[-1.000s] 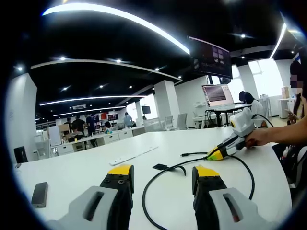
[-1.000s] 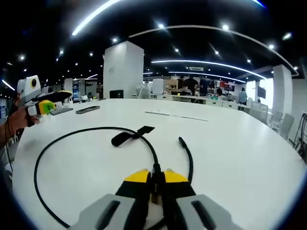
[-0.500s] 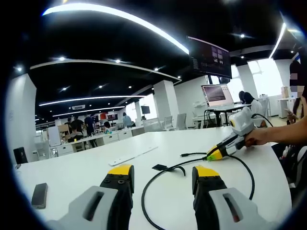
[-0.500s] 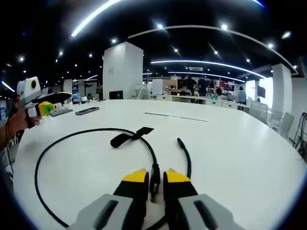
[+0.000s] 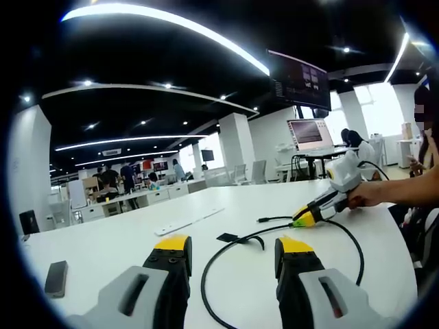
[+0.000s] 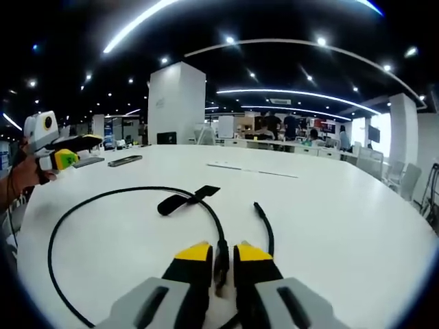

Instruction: Find the charging cable on the desk, coil it up and secure with Velcro.

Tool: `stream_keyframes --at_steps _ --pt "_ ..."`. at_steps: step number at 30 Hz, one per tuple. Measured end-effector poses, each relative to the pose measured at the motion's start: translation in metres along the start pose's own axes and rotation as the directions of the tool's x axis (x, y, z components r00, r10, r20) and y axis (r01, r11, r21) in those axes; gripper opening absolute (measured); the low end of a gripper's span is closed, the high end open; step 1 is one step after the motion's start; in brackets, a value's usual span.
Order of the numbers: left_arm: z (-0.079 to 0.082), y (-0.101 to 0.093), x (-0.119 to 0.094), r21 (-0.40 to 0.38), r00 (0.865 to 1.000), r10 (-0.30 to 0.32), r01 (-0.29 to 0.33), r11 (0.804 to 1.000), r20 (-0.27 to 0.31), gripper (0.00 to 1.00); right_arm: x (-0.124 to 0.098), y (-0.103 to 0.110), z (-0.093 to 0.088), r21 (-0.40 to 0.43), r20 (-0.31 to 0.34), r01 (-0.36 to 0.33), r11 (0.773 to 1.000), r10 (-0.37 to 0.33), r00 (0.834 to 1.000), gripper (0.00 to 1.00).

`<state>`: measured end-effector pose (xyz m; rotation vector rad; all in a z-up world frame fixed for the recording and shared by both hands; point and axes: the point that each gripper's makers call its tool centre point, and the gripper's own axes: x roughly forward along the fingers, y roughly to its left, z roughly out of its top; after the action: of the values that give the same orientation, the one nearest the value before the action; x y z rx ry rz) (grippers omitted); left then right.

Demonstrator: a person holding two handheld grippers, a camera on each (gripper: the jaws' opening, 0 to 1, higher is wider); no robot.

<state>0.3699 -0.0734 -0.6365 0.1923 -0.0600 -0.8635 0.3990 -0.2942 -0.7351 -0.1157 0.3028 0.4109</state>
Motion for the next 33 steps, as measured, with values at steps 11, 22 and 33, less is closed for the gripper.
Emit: stream_keyframes --at_steps 11,22,33 --pt "-0.0009 0.0003 -0.0013 0.0 1.0 0.003 -0.003 1.0 -0.003 0.48 0.0081 0.003 0.0041 0.002 0.017 -0.004 1.0 0.004 1.0 0.13" --pt "-0.0018 -0.0002 -0.0003 -0.003 1.0 0.001 -0.001 1.0 -0.002 0.48 0.0085 0.0046 0.0027 -0.003 0.011 -0.005 1.0 0.005 1.0 0.13" --pt "-0.0009 -0.0004 -0.0003 -0.003 1.0 0.002 -0.002 1.0 0.0 0.48 0.0087 0.0048 0.0054 -0.011 0.017 -0.003 1.0 0.003 1.0 0.11"
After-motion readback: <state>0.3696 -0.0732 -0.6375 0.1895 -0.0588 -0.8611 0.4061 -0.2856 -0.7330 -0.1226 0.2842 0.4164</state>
